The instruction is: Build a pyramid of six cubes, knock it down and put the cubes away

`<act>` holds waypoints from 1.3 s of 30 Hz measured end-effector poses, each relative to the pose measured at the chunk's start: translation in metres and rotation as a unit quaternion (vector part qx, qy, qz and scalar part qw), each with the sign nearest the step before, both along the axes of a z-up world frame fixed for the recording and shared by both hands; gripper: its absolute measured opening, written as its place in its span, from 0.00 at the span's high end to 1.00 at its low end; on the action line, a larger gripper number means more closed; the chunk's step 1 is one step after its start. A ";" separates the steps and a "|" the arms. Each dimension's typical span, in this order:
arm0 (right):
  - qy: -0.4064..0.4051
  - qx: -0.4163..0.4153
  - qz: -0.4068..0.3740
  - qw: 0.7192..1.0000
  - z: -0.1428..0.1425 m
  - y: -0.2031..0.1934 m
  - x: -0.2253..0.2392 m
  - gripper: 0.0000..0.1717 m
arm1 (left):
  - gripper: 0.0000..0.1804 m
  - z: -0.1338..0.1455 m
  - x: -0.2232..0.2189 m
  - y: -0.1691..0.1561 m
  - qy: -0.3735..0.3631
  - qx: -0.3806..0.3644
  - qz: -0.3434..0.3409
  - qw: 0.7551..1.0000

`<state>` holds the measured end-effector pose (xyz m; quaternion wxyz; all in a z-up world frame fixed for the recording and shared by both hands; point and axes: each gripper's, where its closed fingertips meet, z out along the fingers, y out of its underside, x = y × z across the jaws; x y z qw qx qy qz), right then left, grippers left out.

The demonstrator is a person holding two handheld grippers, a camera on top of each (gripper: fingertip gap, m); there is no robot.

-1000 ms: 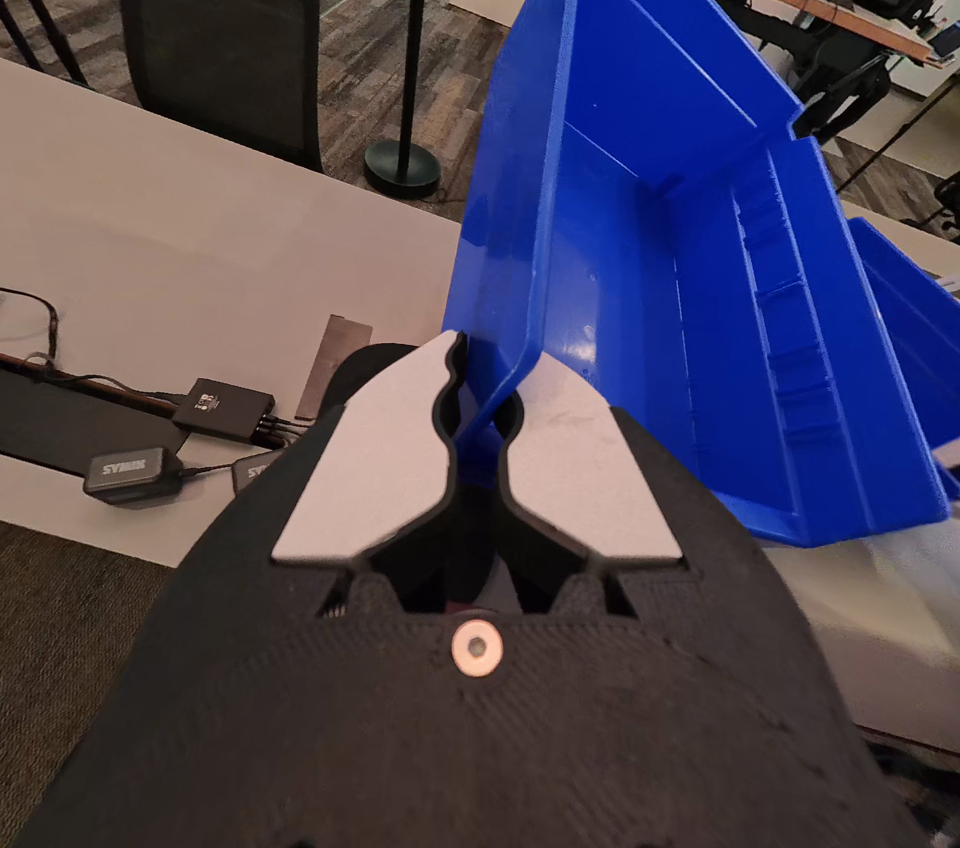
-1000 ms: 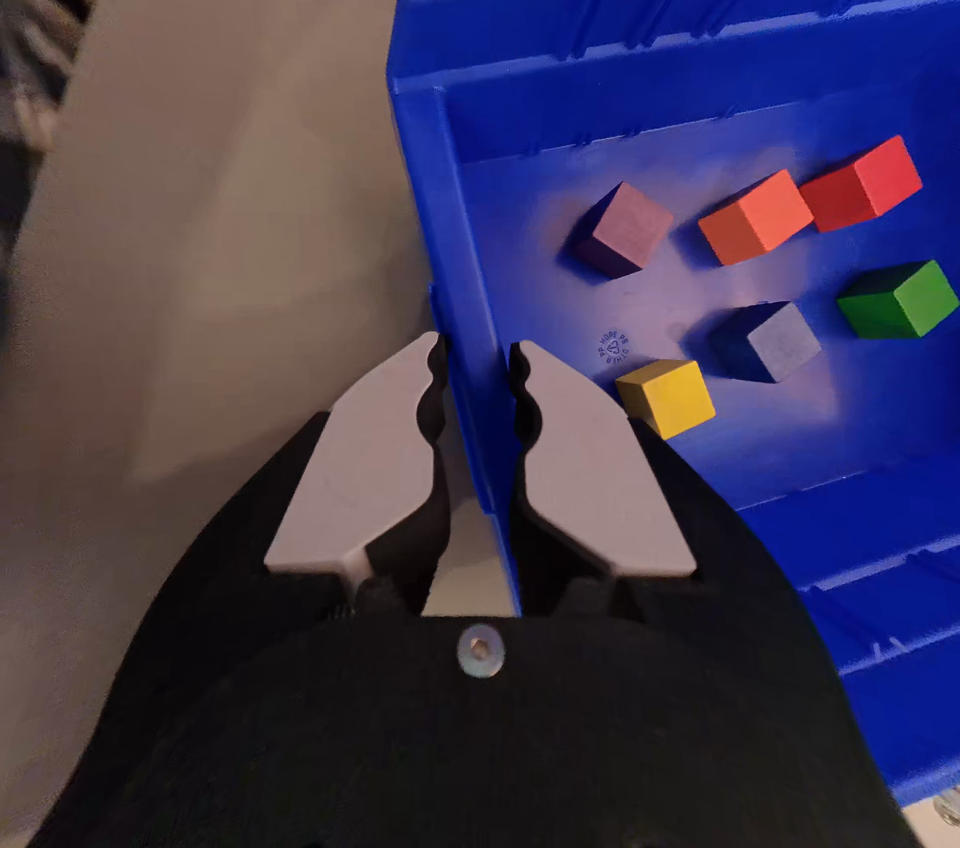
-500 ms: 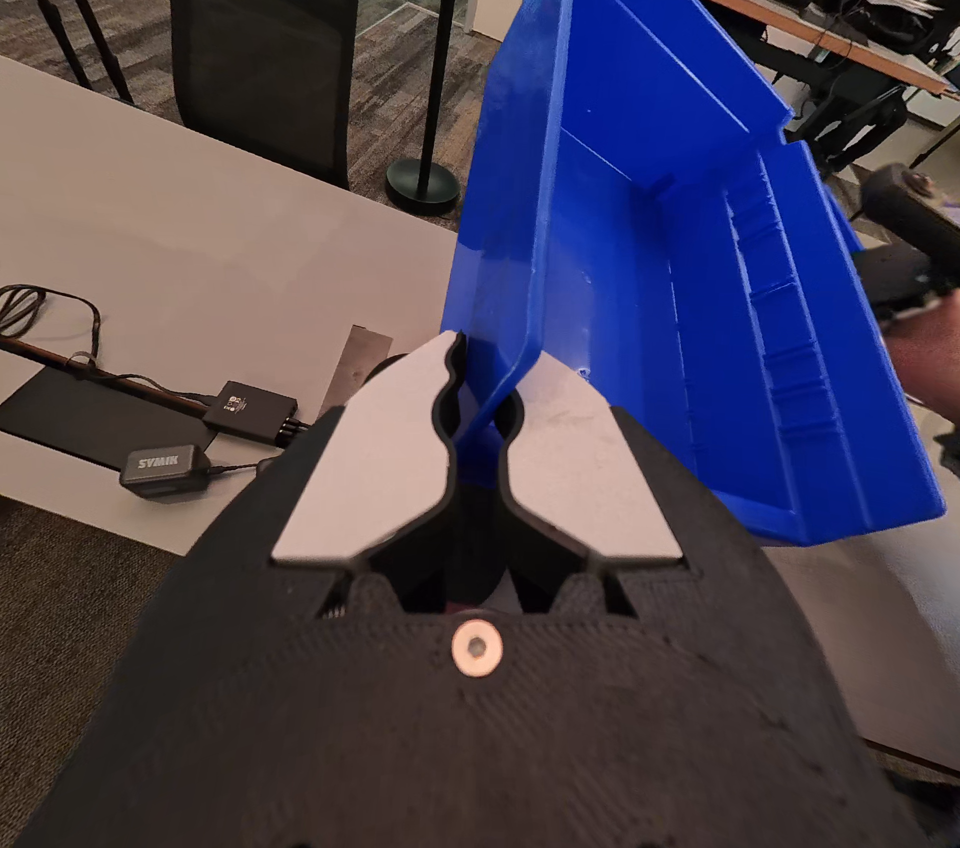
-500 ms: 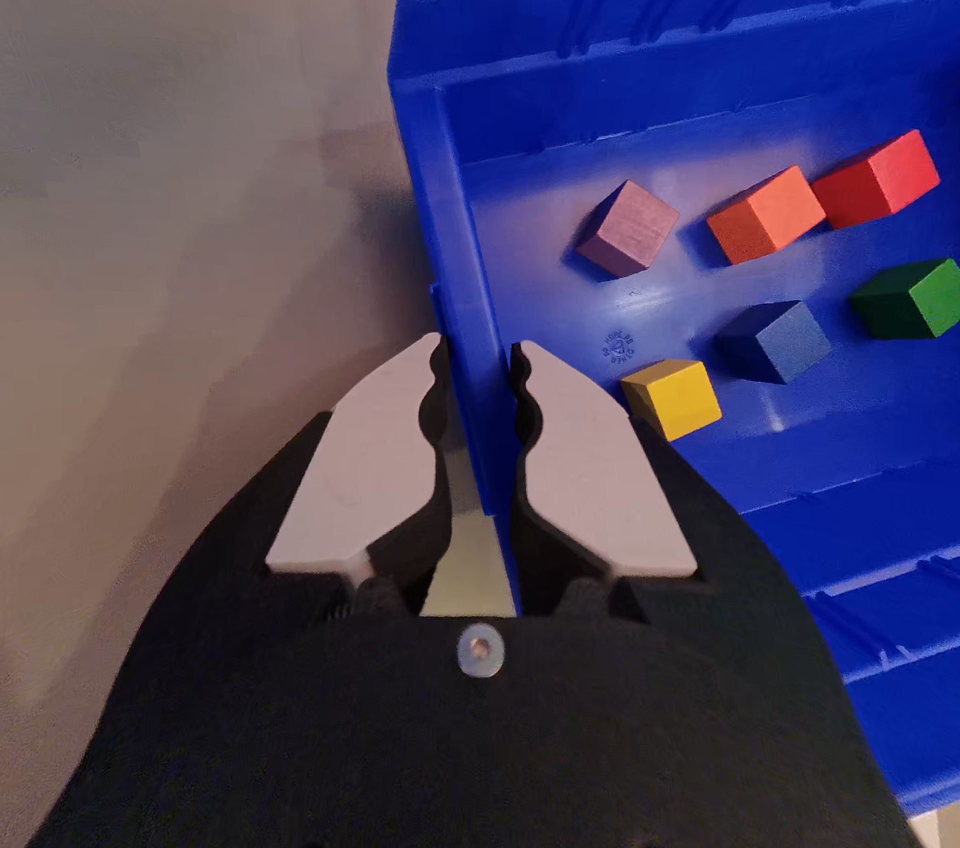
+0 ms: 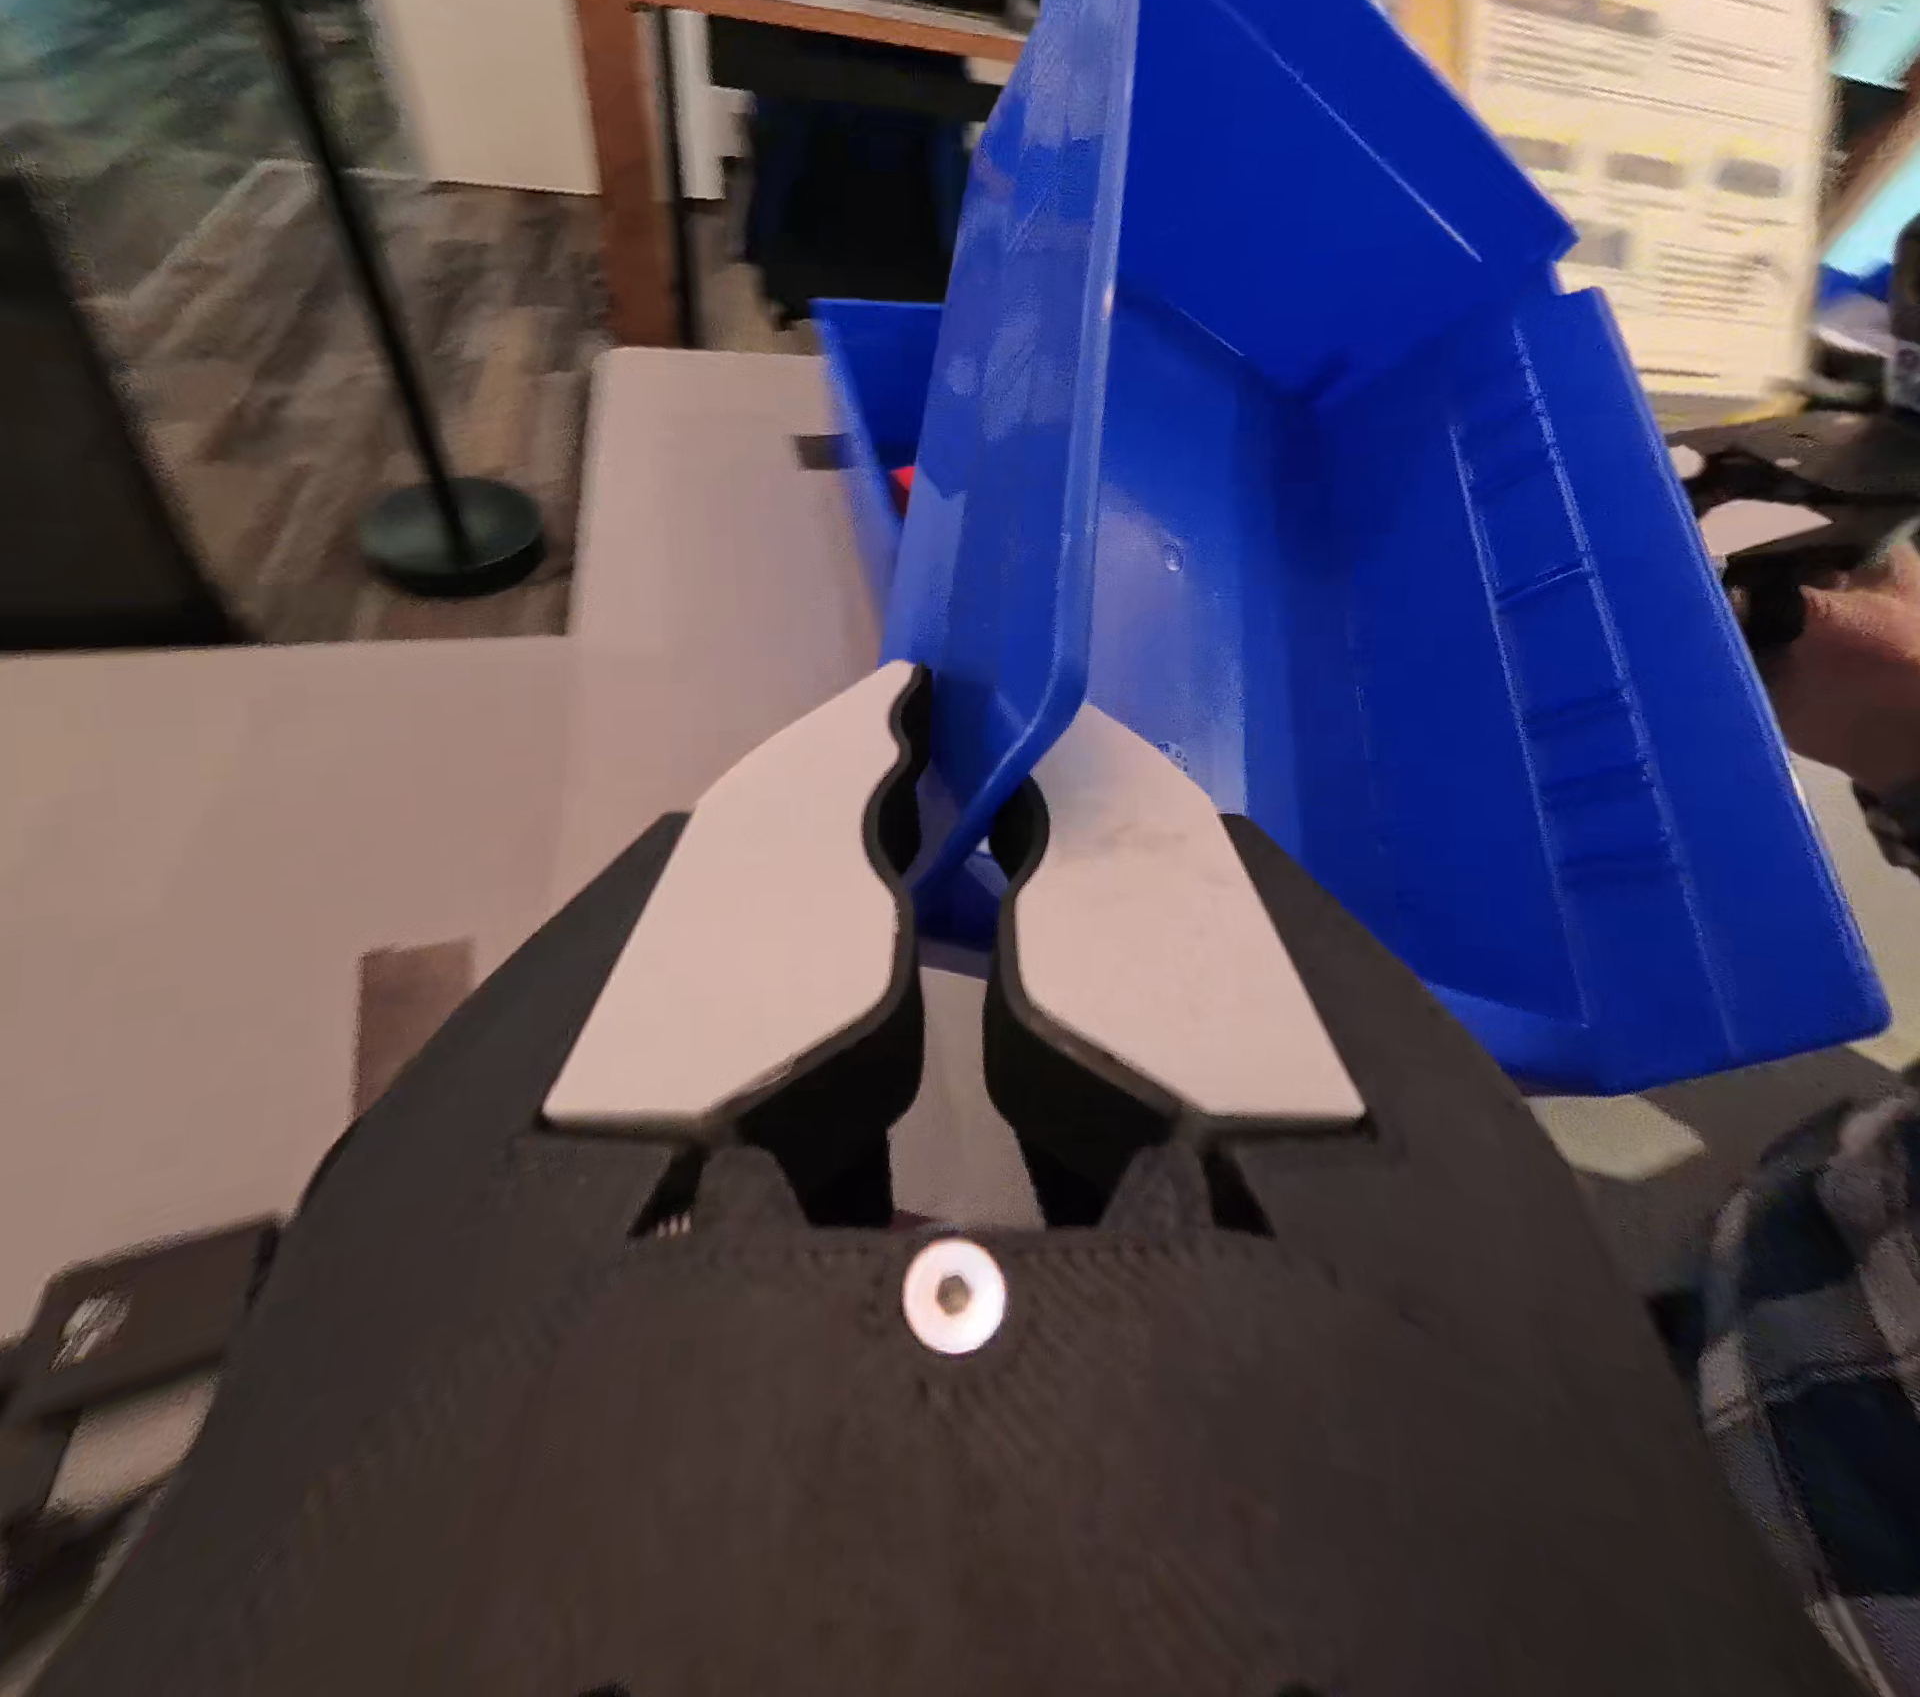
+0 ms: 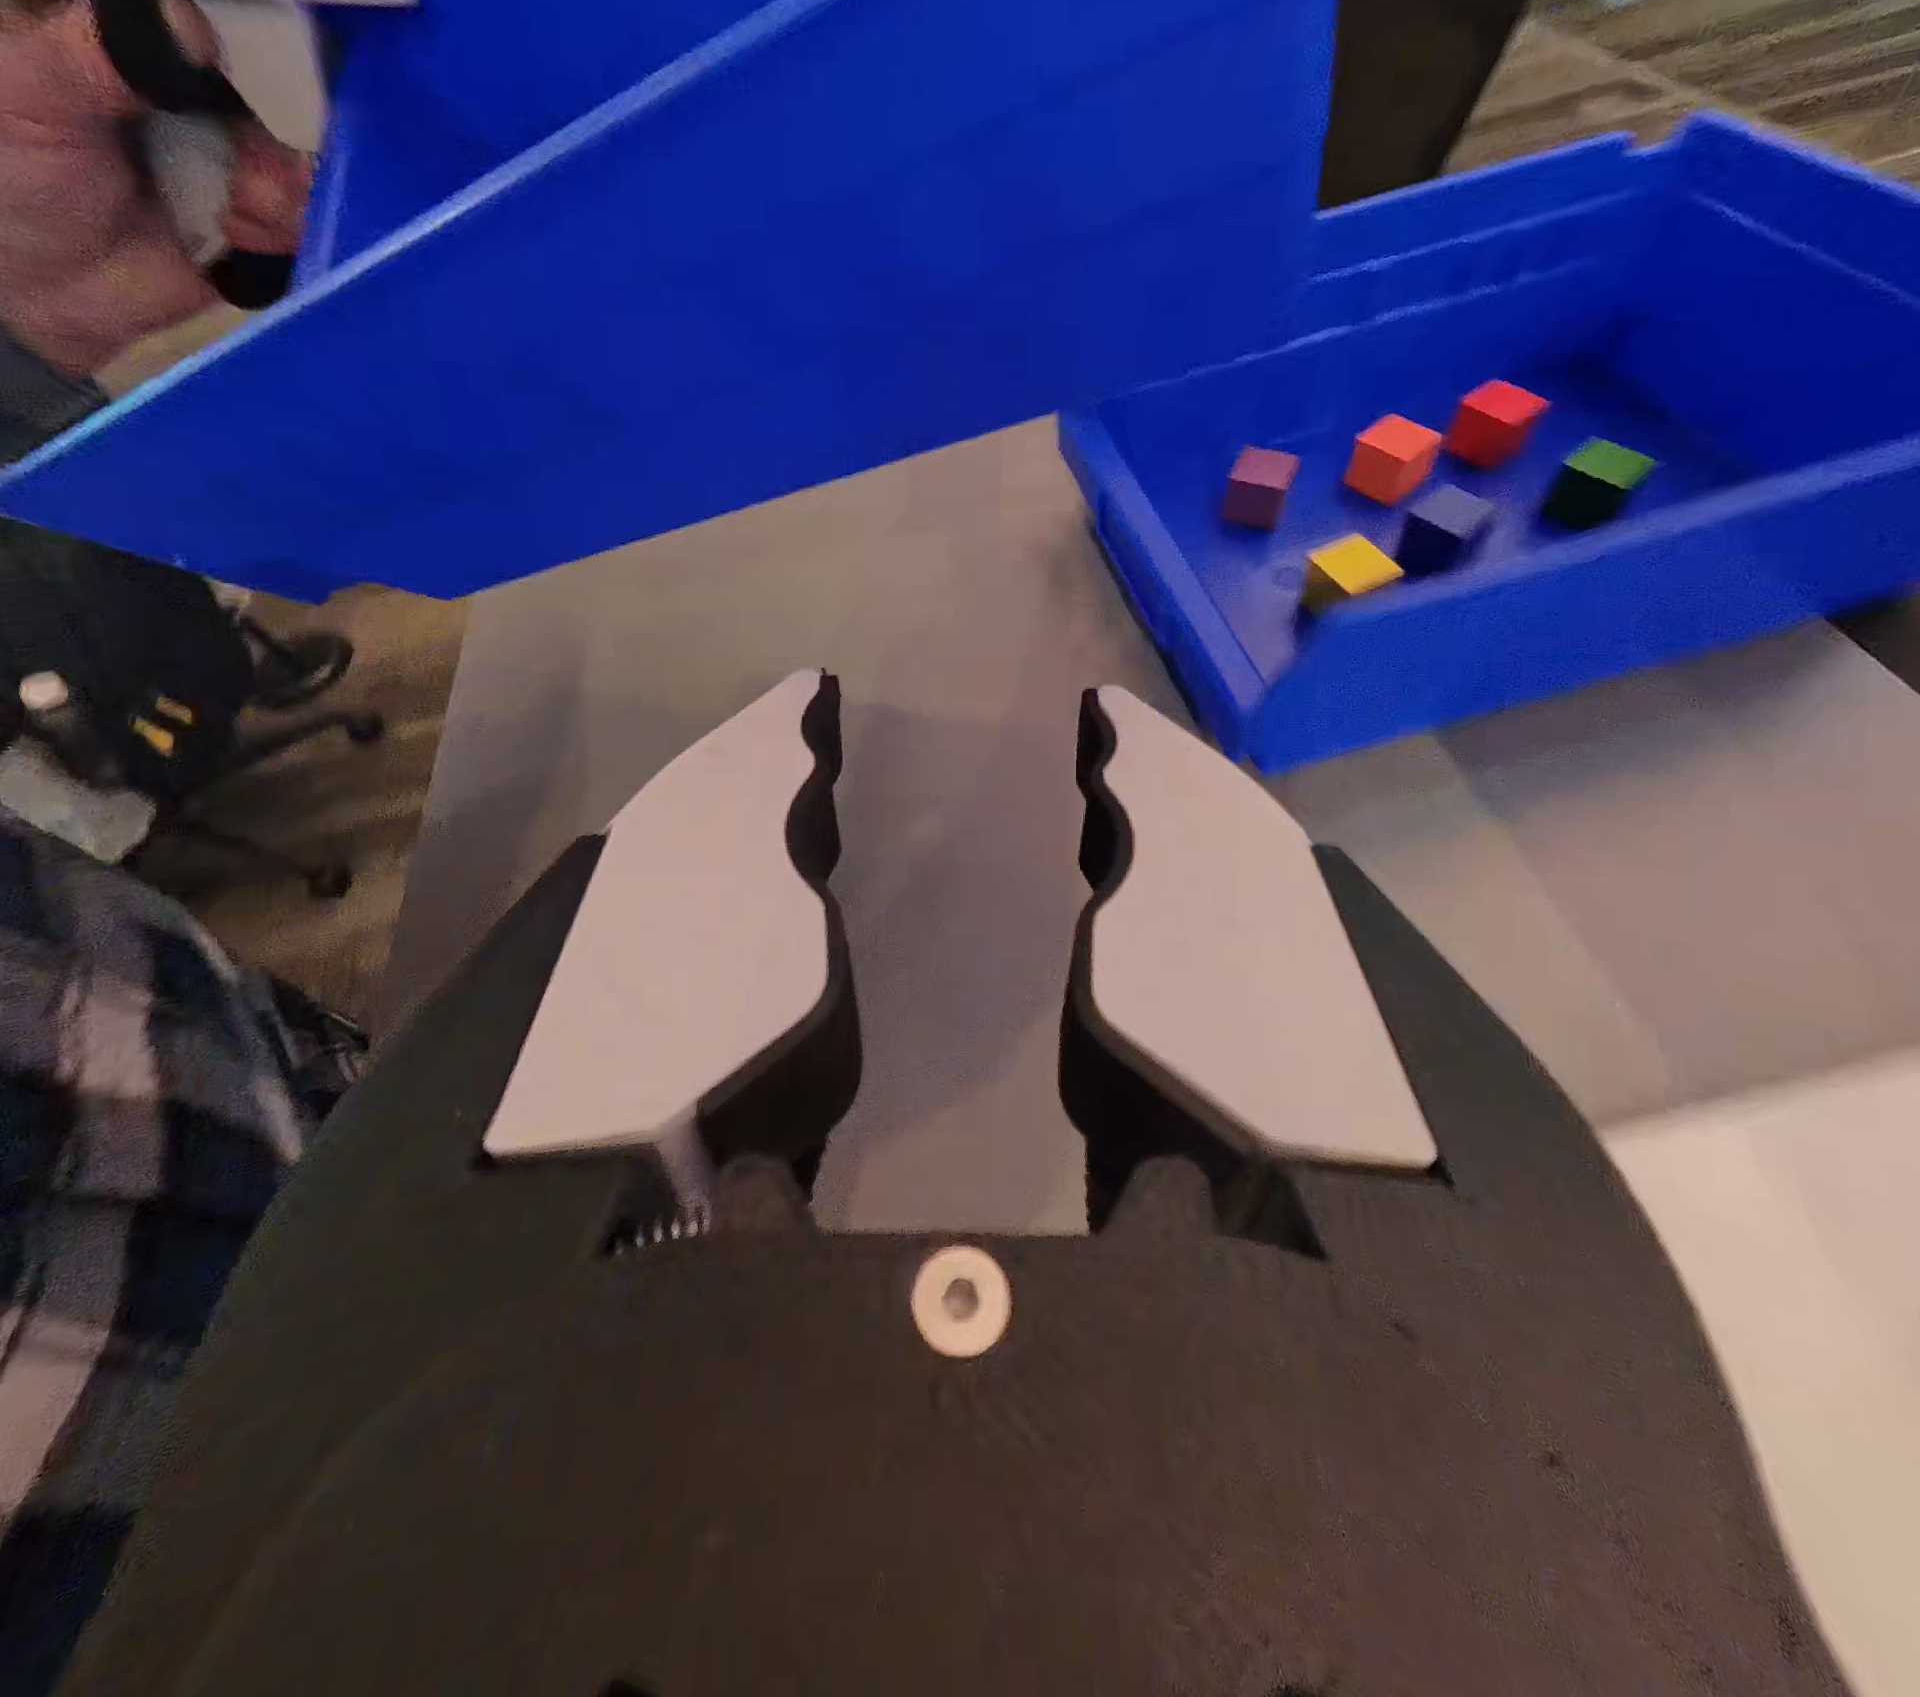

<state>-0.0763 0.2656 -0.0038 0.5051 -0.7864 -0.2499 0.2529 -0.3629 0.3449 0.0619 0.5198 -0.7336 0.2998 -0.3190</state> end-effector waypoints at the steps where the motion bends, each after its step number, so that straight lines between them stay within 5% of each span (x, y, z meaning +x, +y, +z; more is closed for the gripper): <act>1: 0.015 0.006 -0.017 1.000 0.000 -0.017 0.017 0.74 | 0.95 0.001 0.022 -0.003 0.002 0.003 -0.032 0.999; 11: 0.106 -0.020 -0.261 0.959 -0.041 -0.197 0.172 0.69 | 0.95 -0.009 0.272 -0.073 0.042 0.052 -0.299 0.952; 21: 0.157 -0.016 -0.426 0.891 -0.055 -0.339 0.252 0.54 | 0.96 -0.062 0.478 -0.185 0.052 -0.010 -0.391 0.919; 30: 0.093 -0.048 -0.466 0.879 -0.078 -0.348 0.245 0.31 | 0.95 -0.123 0.567 -0.231 0.088 -0.061 -0.400 0.910; 36: 0.055 -0.120 -0.493 0.860 -0.101 -0.322 0.268 0.38 | 0.94 -0.145 0.597 -0.226 0.066 -0.145 -0.368 0.916; 39: 0.040 -0.139 -0.487 0.861 -0.105 -0.314 0.282 0.50 | 0.93 -0.148 0.602 -0.228 0.061 -0.158 -0.364 0.916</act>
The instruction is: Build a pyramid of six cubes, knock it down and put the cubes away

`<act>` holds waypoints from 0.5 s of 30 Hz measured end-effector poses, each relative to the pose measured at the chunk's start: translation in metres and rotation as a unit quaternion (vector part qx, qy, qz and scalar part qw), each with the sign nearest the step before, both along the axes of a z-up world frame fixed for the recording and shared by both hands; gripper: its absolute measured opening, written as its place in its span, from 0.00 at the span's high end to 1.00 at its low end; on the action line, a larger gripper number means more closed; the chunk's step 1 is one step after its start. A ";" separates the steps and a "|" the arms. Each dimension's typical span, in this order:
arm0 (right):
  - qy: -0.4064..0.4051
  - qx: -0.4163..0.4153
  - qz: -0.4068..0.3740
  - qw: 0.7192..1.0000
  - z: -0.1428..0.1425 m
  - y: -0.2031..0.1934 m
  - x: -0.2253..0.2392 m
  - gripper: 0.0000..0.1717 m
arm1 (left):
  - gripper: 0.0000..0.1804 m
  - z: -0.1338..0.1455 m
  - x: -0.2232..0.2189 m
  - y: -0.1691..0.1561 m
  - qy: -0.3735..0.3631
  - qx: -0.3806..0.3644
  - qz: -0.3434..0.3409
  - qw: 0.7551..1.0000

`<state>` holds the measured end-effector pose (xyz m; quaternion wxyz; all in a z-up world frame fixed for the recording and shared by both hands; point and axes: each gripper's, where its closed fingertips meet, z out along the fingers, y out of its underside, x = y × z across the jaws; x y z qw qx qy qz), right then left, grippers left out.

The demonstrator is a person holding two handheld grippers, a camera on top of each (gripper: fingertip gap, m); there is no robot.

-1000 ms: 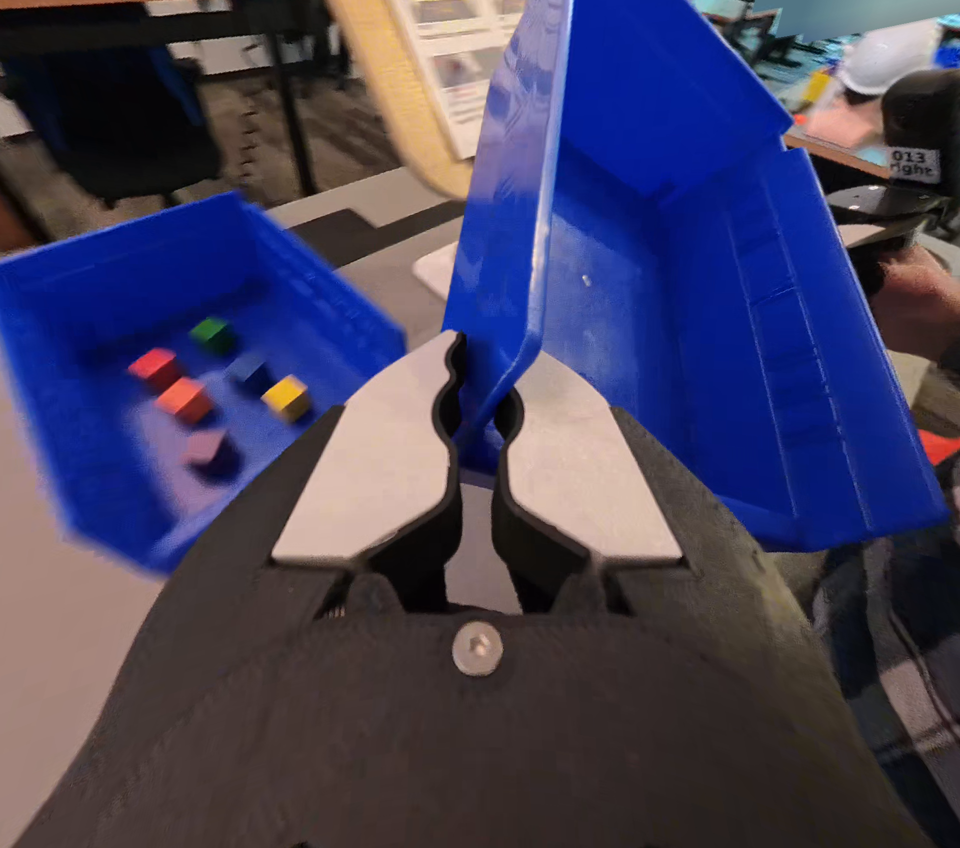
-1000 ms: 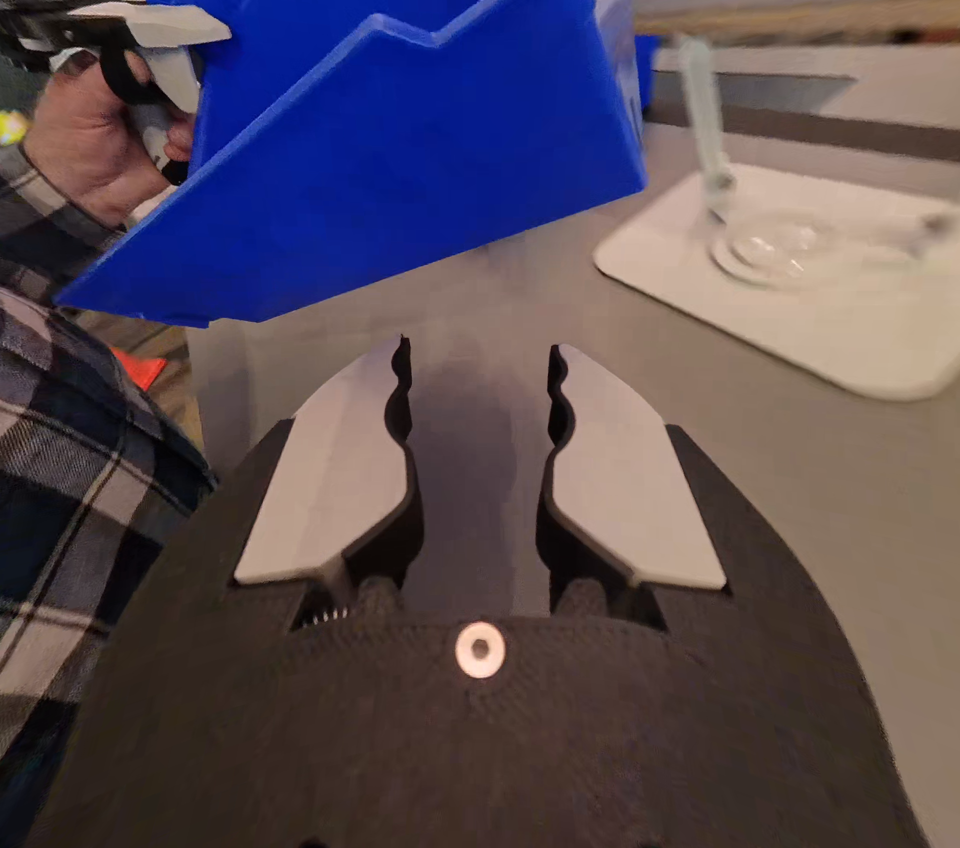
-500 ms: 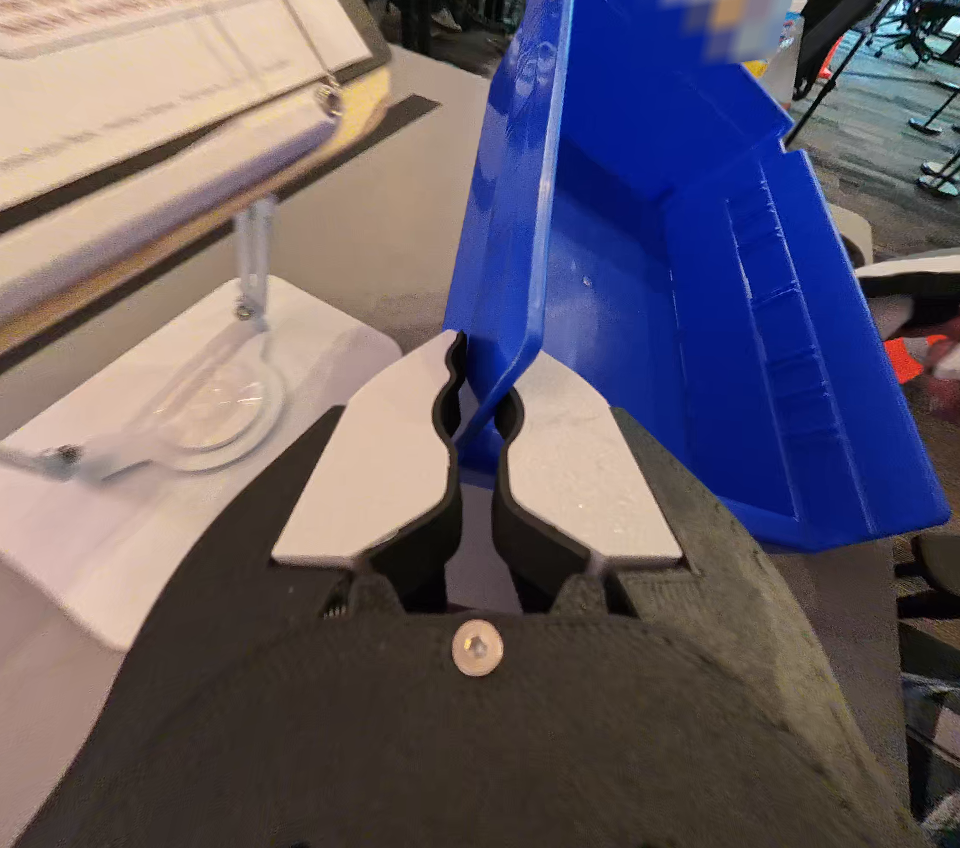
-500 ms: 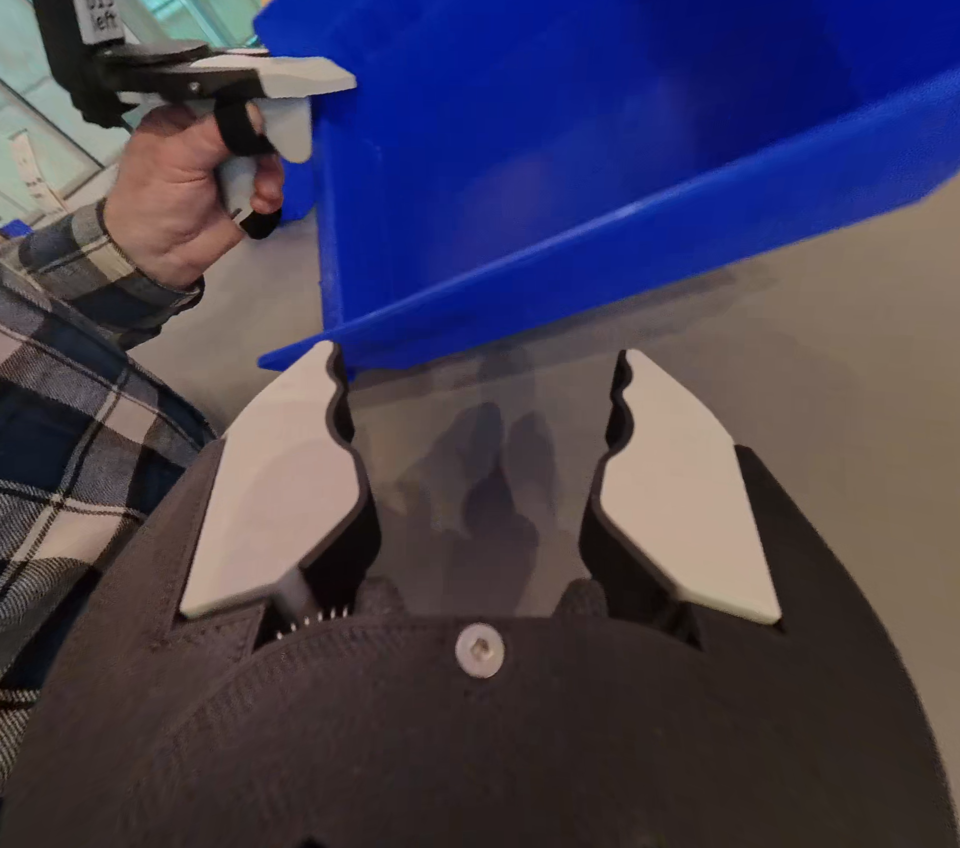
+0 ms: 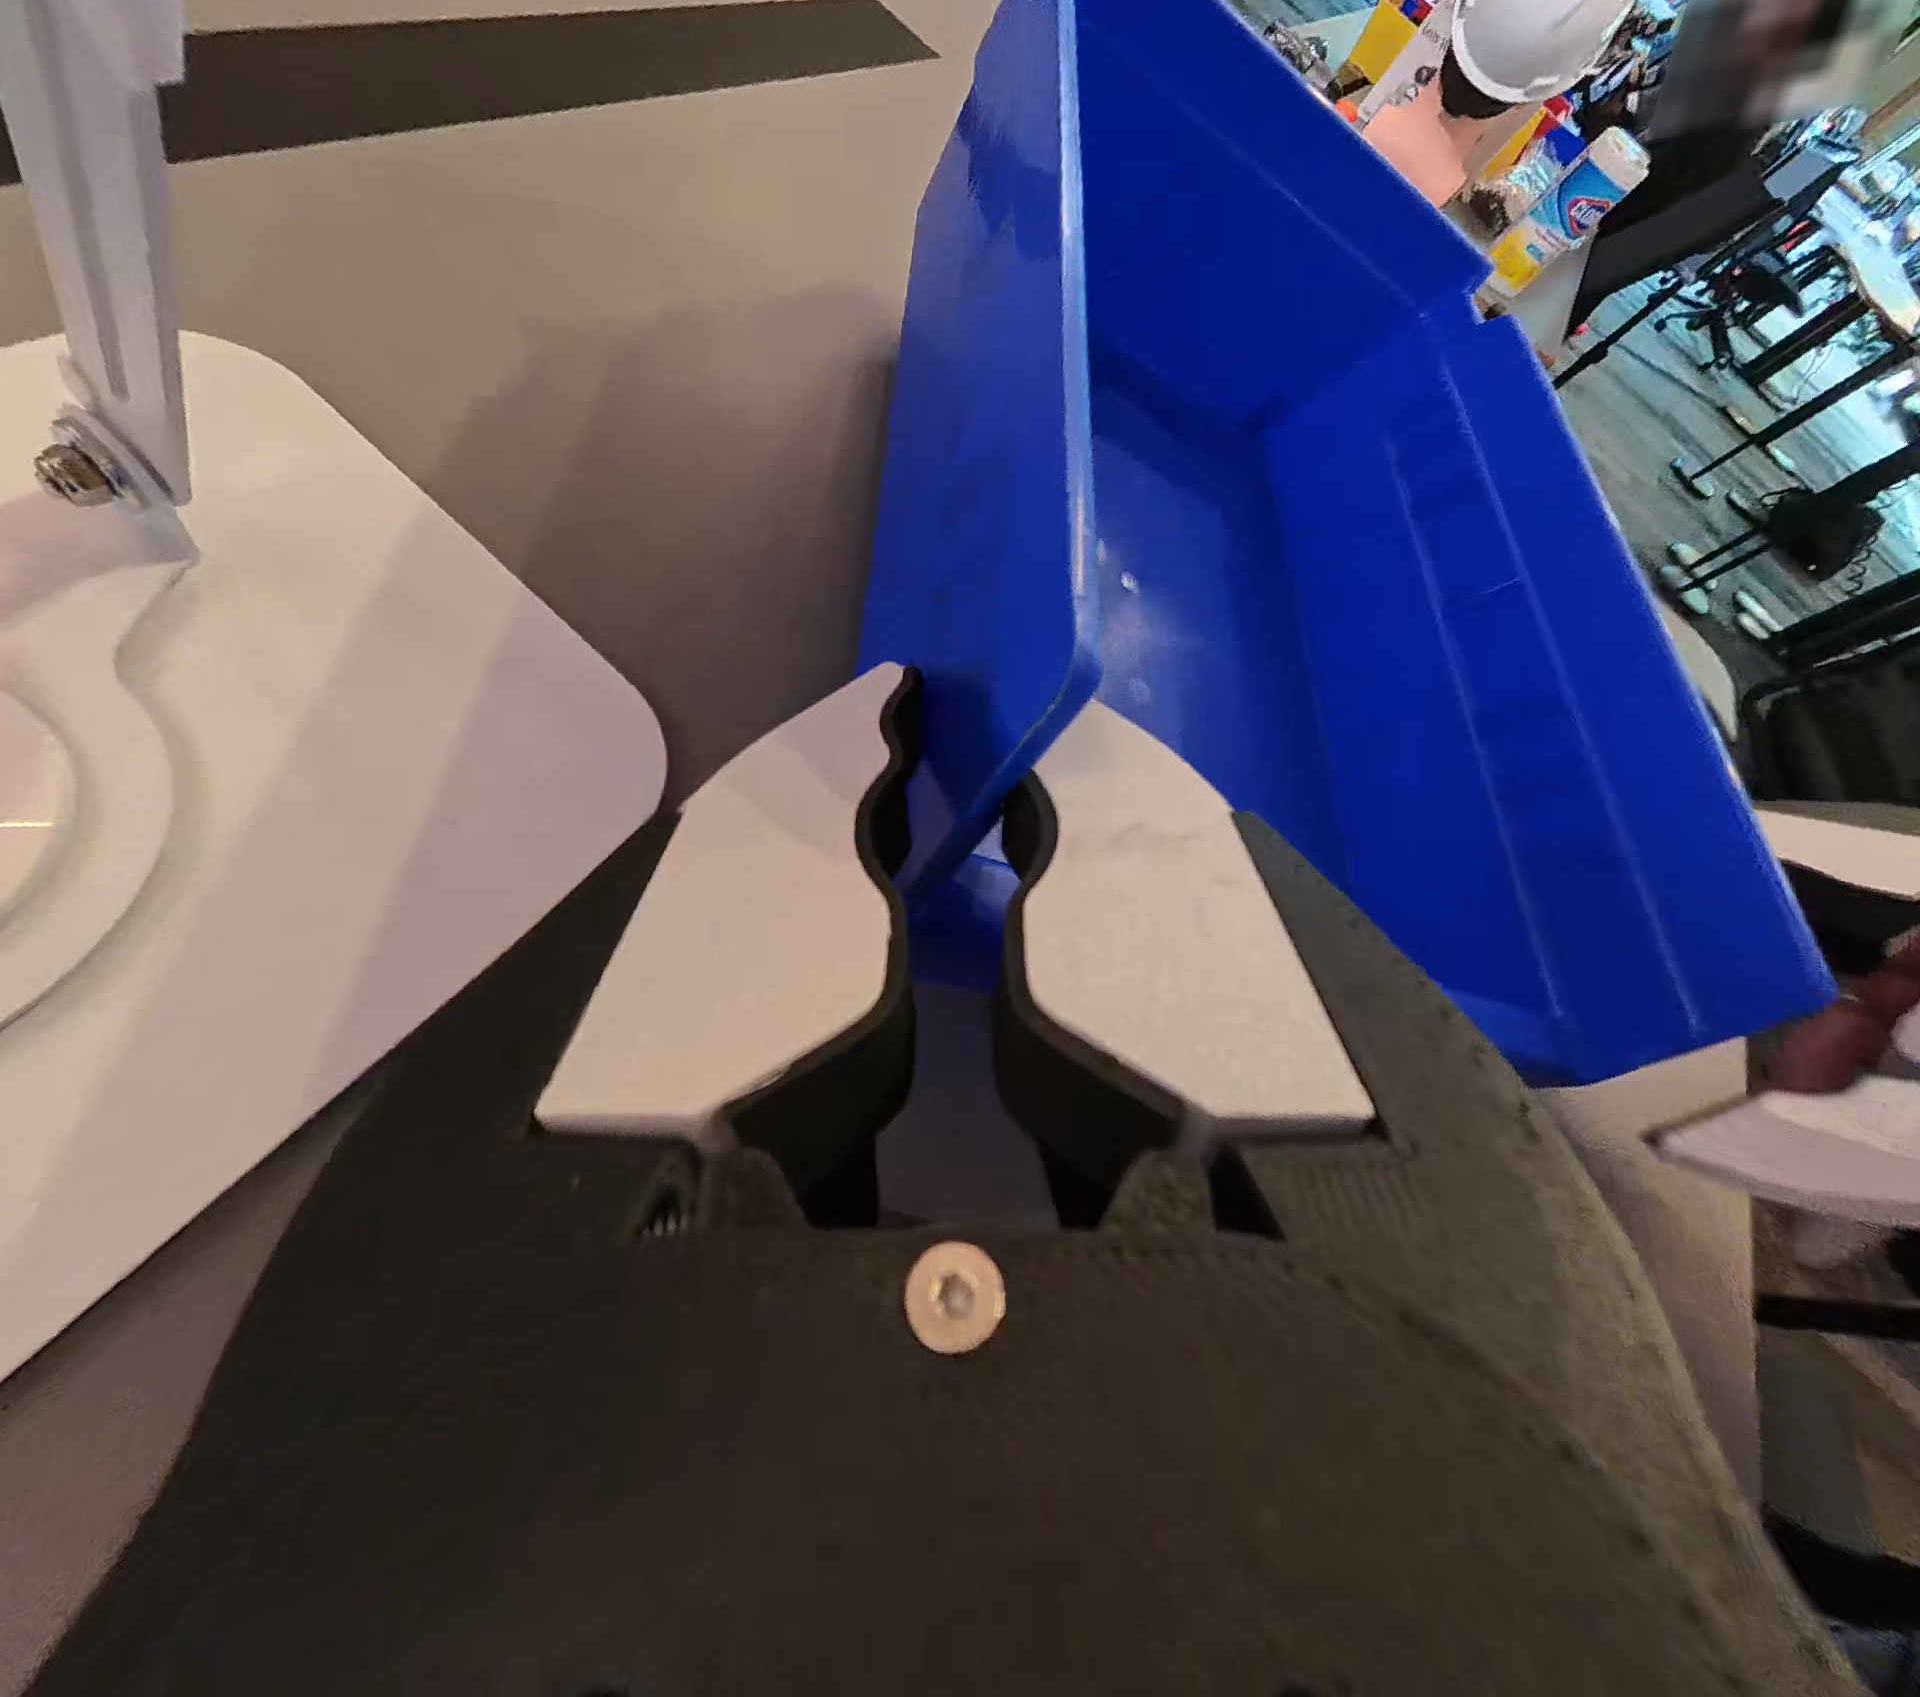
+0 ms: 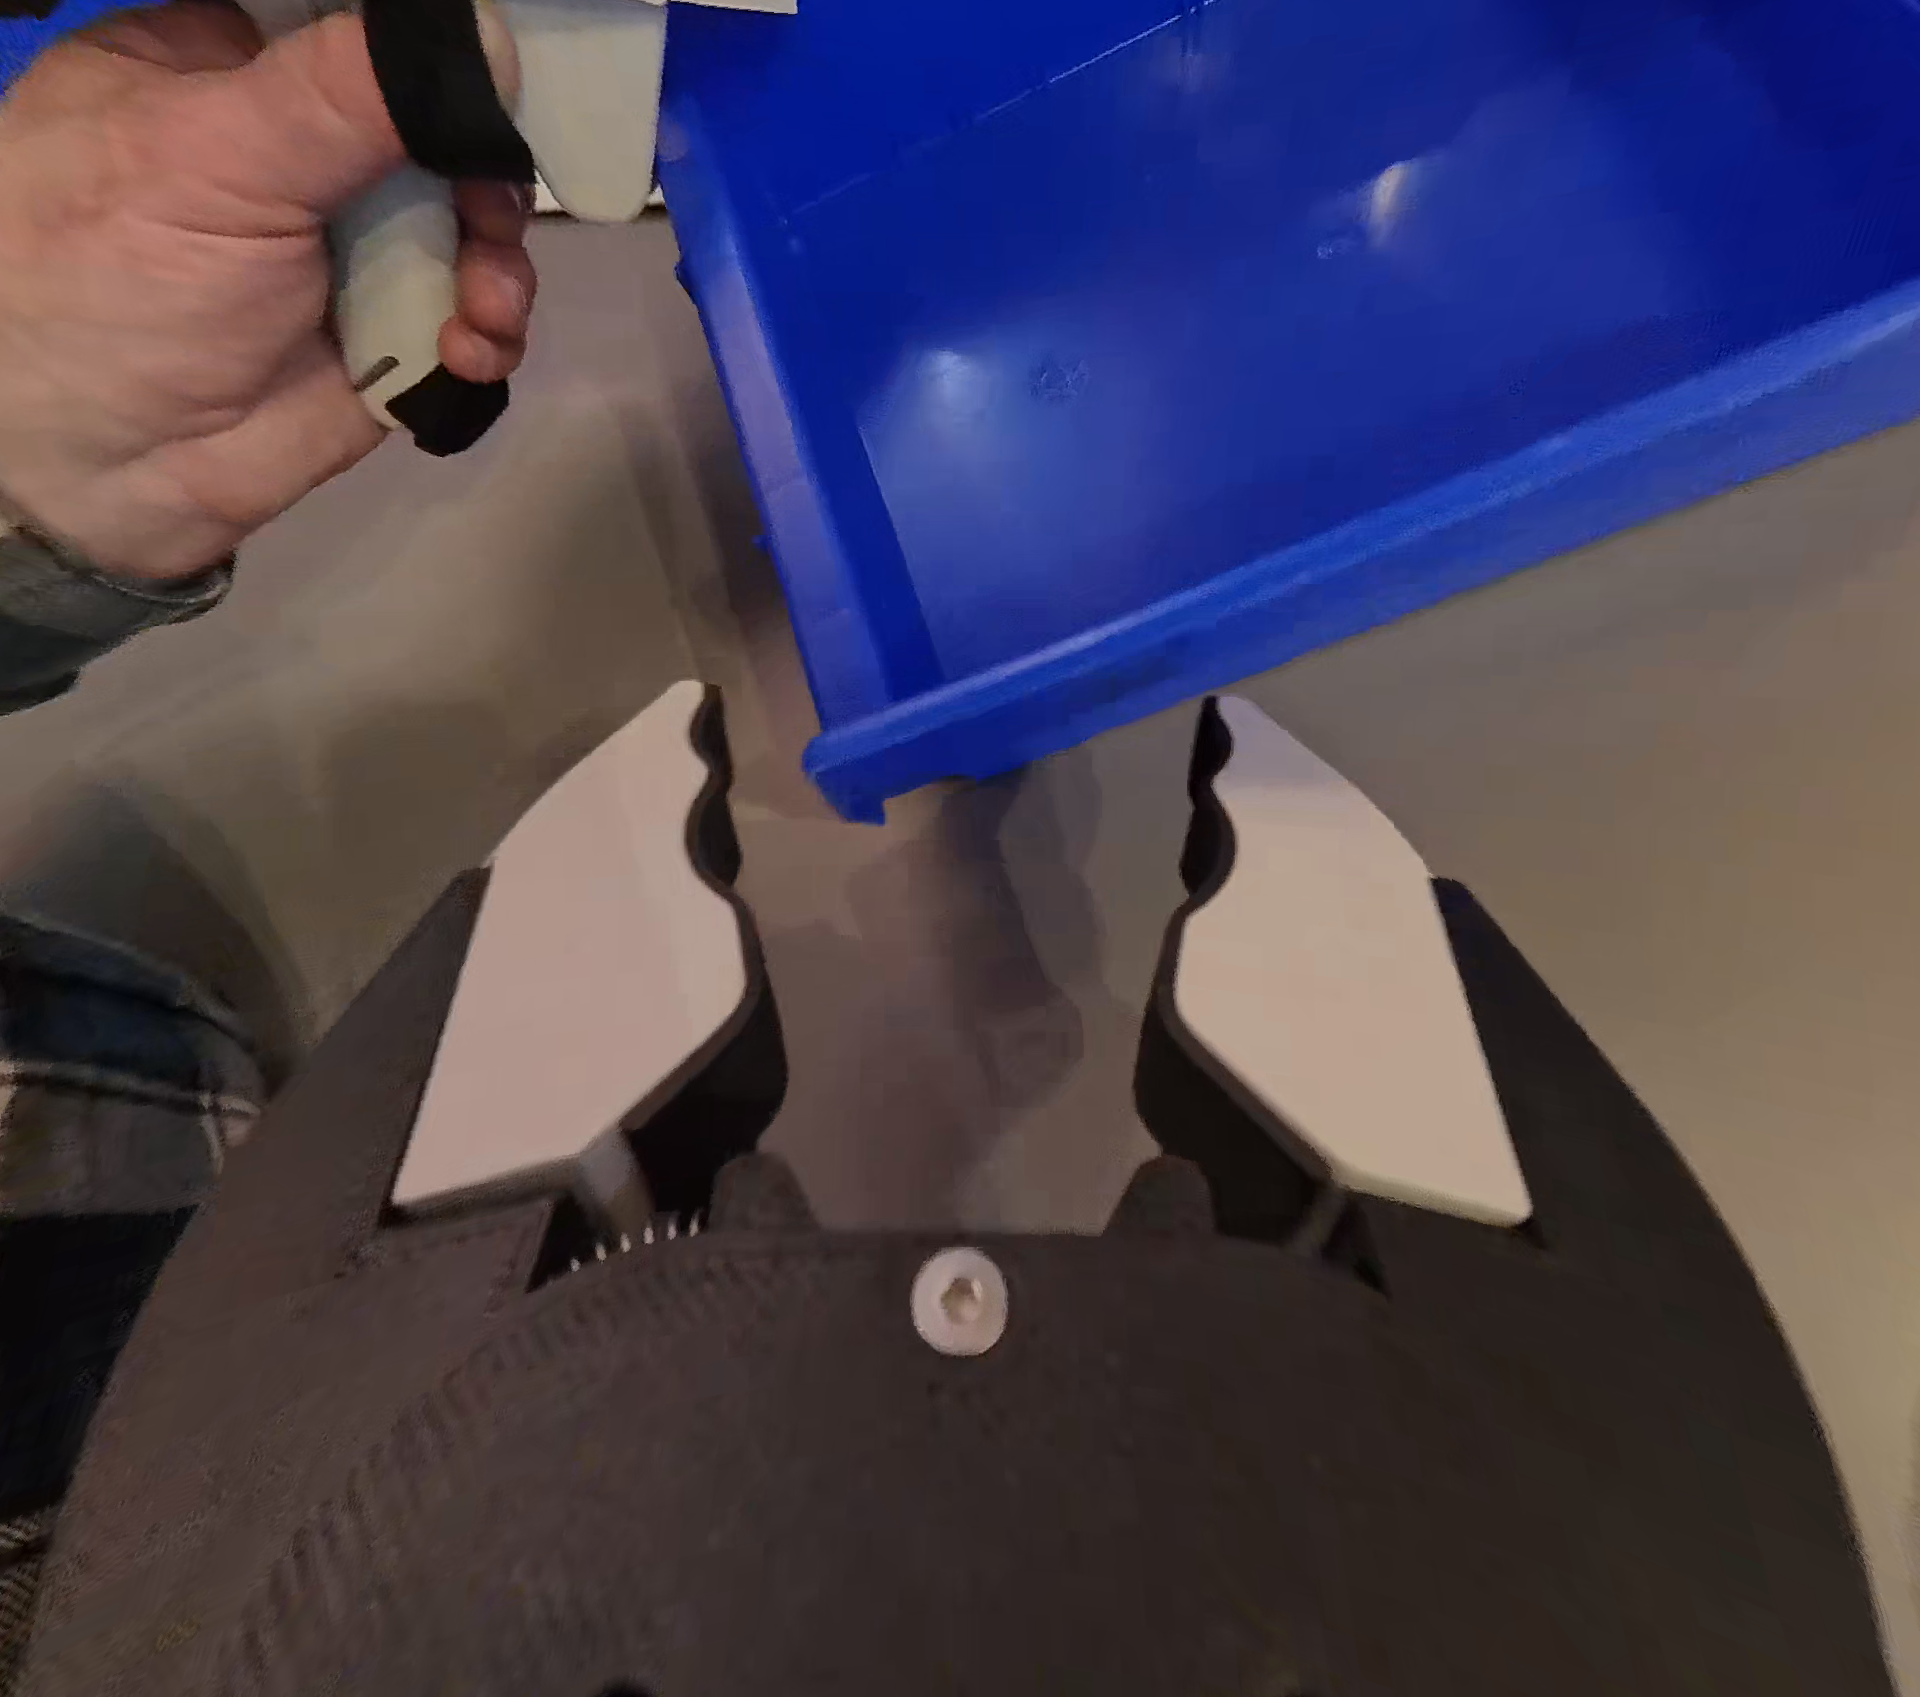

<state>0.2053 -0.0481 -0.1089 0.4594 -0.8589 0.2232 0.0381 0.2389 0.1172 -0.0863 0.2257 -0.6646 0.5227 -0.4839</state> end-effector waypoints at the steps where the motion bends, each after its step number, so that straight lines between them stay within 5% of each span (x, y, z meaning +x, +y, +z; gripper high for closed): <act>1: -0.001 -0.008 0.008 1.000 -0.001 0.001 0.004 0.56 | 0.93 -0.001 0.001 -0.002 0.002 -0.011 -0.001 1.000; 8: 0.004 -0.065 0.018 0.998 -0.004 -0.009 0.065 0.74 | 0.77 -0.014 0.004 -0.025 0.019 -0.076 -0.017 0.997; 15: 0.001 -0.119 0.018 0.993 -0.009 -0.022 0.179 0.88 | 0.75 -0.017 0.034 -0.068 0.036 -0.078 -0.081 0.993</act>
